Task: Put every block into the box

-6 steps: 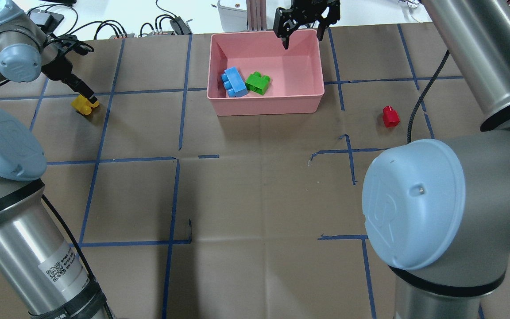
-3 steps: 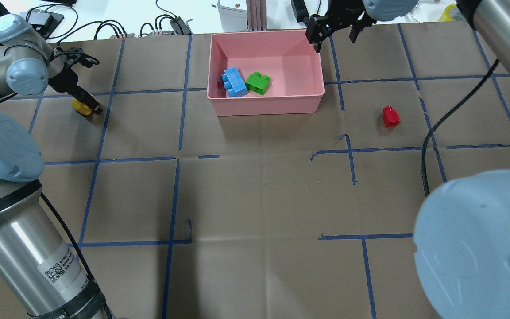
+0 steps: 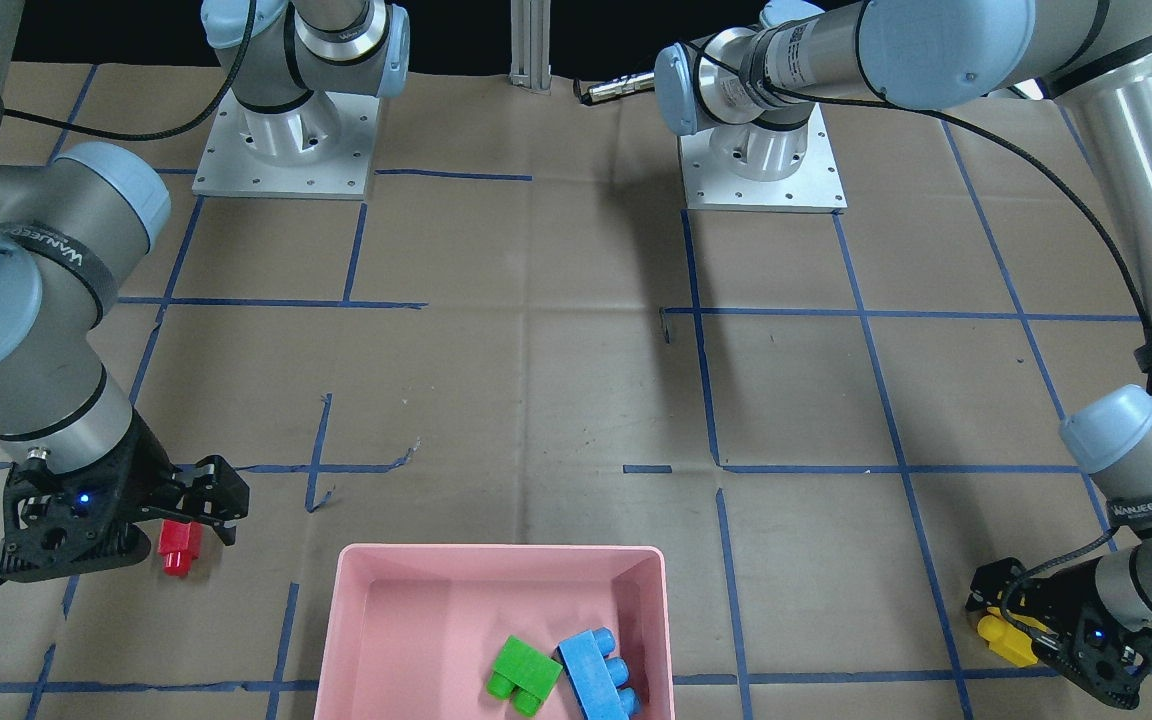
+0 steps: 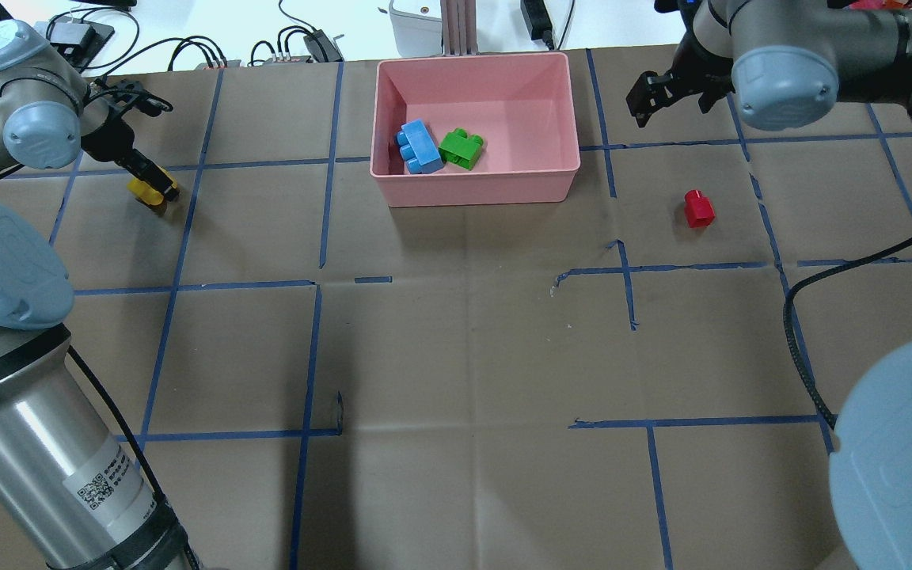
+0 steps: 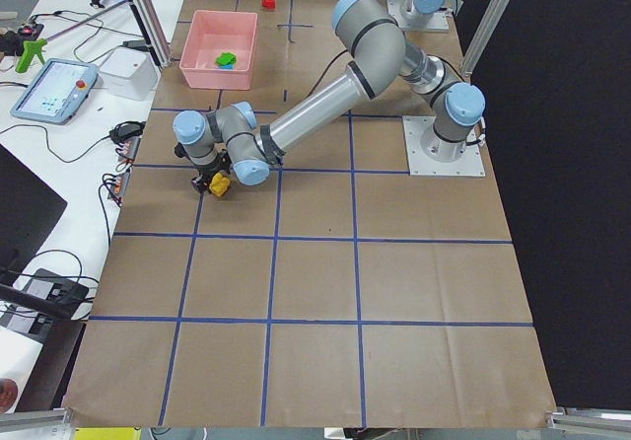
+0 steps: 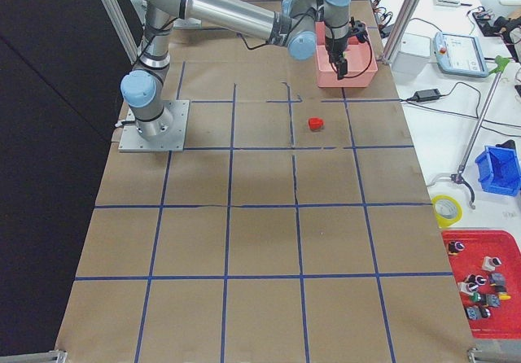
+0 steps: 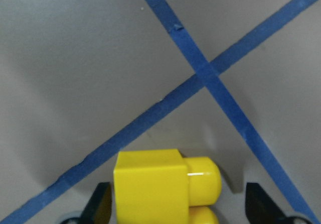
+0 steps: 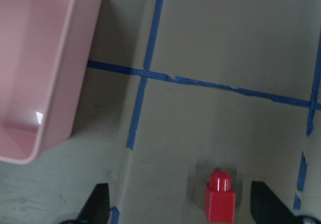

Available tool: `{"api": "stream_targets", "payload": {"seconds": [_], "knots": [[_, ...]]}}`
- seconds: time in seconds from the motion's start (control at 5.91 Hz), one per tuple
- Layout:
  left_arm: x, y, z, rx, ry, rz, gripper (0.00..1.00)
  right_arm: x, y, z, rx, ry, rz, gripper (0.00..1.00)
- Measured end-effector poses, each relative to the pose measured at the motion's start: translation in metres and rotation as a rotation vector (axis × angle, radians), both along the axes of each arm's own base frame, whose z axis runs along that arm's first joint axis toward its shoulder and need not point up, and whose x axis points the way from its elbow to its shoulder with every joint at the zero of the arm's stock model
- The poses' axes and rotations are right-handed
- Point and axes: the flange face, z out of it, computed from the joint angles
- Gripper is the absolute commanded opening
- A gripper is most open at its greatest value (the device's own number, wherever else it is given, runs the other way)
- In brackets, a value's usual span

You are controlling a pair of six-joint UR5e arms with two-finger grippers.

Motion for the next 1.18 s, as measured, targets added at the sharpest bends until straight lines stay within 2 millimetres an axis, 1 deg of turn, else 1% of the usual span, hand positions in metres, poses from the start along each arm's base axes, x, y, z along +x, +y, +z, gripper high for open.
{"api": "stream_targets", "payload": {"seconds": [0.17, 0.34, 0.51, 0.68, 0.85, 1.02, 1.18], "knots": [[0.0, 0.0, 0.0, 0.0, 0.0, 0.0, 0.76, -0.027, 0.013, -0.034, 0.029, -0.002, -0.03, 0.99], [0.001, 0.0, -0.001, -0.002, 0.0, -0.001, 0.5, -0.044, 0.023, -0.061, 0.033, 0.002, -0.051, 0.99], [0.001, -0.001, 0.001, -0.009, -0.006, -0.001, 0.26, -0.054, 0.025, -0.087, 0.055, 0.002, -0.069, 0.98], [0.003, -0.003, 0.004, -0.018, -0.015, 0.002, 0.09, -0.061, 0.024, -0.113, 0.083, -0.003, -0.085, 0.97], [0.004, -0.005, 0.009, -0.028, -0.024, 0.003, 0.0, -0.064, 0.024, -0.129, 0.097, -0.006, -0.101, 0.91], [0.004, -0.009, 0.023, -0.047, -0.034, 0.013, 0.0, -0.064, 0.026, -0.137, 0.105, -0.011, -0.123, 0.7], [0.004, -0.014, 0.053, -0.075, -0.045, 0.049, 0.0, -0.064, 0.027, -0.139, 0.108, -0.014, -0.143, 0.57]]}}
